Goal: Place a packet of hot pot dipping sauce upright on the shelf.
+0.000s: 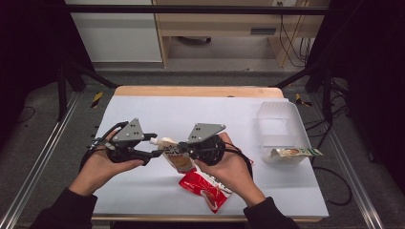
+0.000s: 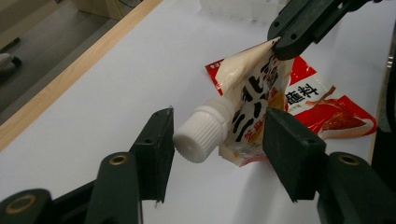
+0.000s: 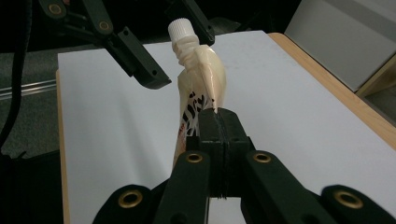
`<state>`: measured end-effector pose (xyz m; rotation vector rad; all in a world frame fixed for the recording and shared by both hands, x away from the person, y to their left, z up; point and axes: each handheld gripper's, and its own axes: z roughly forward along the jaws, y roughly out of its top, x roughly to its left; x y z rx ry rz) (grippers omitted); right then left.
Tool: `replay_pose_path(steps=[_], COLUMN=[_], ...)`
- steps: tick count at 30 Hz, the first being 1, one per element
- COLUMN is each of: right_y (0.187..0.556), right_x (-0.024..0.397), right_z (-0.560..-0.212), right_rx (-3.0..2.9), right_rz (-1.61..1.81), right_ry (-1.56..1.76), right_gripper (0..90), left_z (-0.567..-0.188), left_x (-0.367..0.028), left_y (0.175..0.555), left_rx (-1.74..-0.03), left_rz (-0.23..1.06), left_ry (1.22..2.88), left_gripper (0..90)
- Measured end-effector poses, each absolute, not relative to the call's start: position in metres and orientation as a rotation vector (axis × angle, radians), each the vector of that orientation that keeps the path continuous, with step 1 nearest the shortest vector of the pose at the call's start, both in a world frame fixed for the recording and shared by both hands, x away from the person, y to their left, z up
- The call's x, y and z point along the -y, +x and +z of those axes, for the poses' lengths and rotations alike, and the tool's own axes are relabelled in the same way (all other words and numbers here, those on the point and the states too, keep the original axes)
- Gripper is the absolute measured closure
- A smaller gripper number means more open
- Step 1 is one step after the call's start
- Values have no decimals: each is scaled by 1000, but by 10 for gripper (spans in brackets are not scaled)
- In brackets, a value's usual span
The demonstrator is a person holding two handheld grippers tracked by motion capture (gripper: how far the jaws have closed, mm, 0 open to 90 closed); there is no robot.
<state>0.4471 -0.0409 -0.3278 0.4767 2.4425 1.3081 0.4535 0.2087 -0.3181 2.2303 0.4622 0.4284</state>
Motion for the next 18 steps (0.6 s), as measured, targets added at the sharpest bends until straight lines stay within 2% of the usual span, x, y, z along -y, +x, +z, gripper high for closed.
replay_pose_path(steps=[11, 15, 18], right_y=[445, 446, 447], right_x=[41, 39, 39], right_z=[-325, -326, -326], right_rx=[-2441, -2445, -2446], right_rz=[1316, 1314, 1328], right_ry=[471, 473, 484], right_gripper=[900, 900, 900], left_z=[-320, -320, -321], left_x=[-211, -214, -216], left_y=[456, 458, 461], left_rx=[-455, -474, -484], left_rz=[416, 404, 380], left_ry=[2259, 2249, 2229], left_gripper=[541, 620, 620])
